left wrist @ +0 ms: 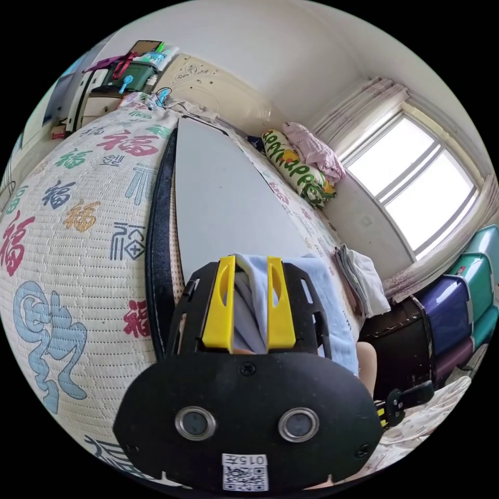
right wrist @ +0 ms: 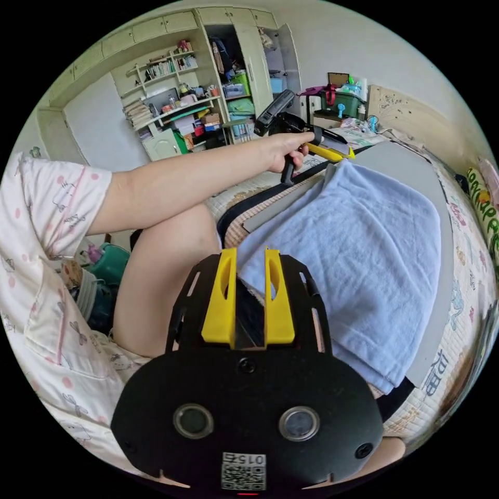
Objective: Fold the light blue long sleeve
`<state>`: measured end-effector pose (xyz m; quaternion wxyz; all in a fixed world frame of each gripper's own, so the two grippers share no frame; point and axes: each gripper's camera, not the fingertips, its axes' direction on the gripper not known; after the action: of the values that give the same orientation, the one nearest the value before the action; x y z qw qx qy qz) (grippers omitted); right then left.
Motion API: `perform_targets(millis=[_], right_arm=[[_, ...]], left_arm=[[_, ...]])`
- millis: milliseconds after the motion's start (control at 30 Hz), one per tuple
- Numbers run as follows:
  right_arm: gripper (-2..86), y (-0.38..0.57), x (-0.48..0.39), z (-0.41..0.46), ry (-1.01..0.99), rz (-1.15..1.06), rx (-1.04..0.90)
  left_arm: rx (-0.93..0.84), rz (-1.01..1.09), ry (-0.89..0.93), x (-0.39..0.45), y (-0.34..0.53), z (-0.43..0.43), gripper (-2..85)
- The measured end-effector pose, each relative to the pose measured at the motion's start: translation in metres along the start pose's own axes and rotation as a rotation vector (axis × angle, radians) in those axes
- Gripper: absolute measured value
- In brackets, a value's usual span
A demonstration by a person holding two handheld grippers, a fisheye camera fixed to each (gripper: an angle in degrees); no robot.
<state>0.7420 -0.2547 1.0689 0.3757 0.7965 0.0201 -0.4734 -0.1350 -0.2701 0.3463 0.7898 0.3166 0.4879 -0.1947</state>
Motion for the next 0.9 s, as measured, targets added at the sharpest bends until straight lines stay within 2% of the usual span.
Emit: perform_targets(millis=[133, 300, 467, 600, 900], right_arm=[[10.0, 0.033, 0.02, 0.061, 0.156, -0.075, -0.135], [9.0, 0.064, 0.036, 0.098, 0.259, -0.142, -0.143], [1.7, 0.077, 0.091, 0.106, 0.139, -0.054, -0.167], [0.3, 0.084, 0.122, 0.104, 0.088, -0.008, -0.158], [-0.4, 0.084, 0.156, 0.057, -0.094, 0.006, 0.039]], left_arm=[[-0.038, 0.035, -0.054, 0.032, -0.004, 0.008, 8.8], [-0.098, 0.122, -0.192, 0.073, -0.008, 0.016, 7.0], [-0.087, 0.155, -0.194, 0.104, -0.019, 0.0, 4.1], [-0.027, 0.163, -0.154, 0.127, -0.031, -0.029, 1.9], [0.078, 0.161, -0.114, 0.177, -0.053, -0.086, 1.0]])
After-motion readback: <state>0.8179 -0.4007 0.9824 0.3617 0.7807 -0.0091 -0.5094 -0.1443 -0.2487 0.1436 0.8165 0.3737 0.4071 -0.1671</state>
